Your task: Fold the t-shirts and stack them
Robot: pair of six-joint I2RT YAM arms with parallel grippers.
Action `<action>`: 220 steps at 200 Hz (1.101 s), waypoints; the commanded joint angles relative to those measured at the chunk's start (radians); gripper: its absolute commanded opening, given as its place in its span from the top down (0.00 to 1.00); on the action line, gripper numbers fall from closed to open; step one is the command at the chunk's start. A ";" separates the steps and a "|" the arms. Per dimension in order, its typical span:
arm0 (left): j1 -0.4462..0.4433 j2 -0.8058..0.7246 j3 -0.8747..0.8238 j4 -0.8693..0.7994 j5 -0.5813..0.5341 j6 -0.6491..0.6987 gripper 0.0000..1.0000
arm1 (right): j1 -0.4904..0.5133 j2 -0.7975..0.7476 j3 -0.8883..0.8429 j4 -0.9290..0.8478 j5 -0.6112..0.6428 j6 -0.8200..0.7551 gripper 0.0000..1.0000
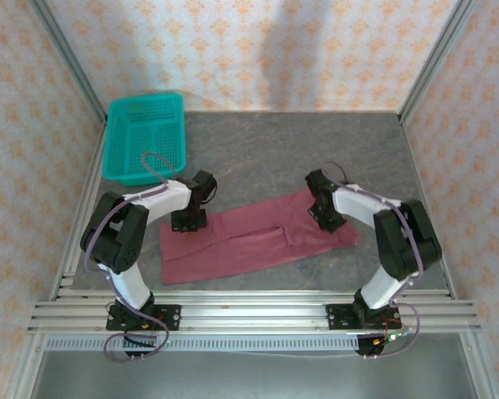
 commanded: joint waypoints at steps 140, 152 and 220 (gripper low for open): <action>-0.261 0.210 0.125 0.026 0.528 -0.175 0.99 | -0.128 1.131 1.607 -0.082 -0.395 -0.210 1.00; -0.297 0.221 0.160 0.019 0.541 -0.185 0.99 | -0.115 1.141 1.594 0.047 -0.478 -0.173 1.00; -0.420 0.267 0.203 0.124 0.634 -0.289 0.99 | -0.025 1.208 1.735 0.361 -0.677 -0.005 1.00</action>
